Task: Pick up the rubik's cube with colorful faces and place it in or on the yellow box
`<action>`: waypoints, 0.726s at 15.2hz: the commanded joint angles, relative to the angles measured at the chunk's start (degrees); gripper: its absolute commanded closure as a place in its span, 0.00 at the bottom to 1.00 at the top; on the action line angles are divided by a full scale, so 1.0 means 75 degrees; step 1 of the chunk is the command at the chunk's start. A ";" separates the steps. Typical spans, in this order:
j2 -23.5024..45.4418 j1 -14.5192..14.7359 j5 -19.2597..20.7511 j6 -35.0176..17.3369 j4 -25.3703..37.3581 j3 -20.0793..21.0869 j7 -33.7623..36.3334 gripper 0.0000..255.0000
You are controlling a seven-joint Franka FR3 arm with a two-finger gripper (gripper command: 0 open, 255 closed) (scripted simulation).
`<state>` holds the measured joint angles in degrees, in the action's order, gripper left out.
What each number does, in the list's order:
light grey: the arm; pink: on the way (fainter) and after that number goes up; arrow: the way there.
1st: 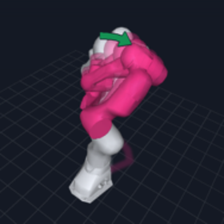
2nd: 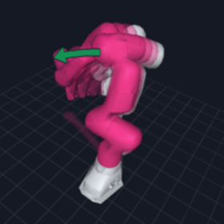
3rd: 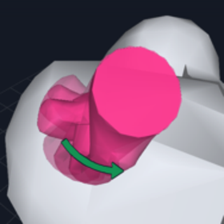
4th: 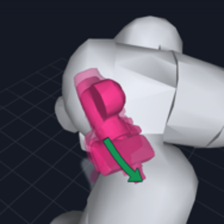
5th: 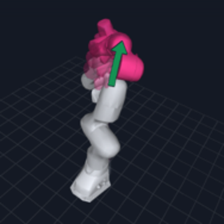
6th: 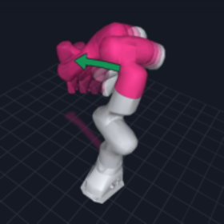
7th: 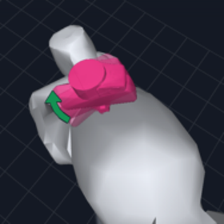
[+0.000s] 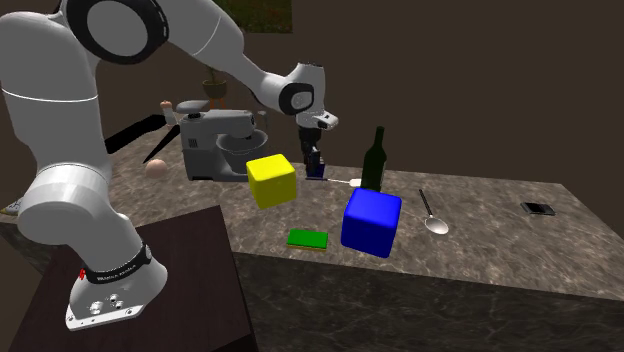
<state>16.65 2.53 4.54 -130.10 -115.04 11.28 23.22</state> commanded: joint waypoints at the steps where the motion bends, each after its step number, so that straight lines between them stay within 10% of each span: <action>1: -0.0115 -0.0011 -0.0034 0.0166 0.0053 0.0012 -0.0025 1.00; 11: -0.0661 0.0795 -0.0070 0.0182 -0.0495 0.0550 0.1311 1.00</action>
<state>11.88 7.55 3.94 -128.34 -118.15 14.82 31.37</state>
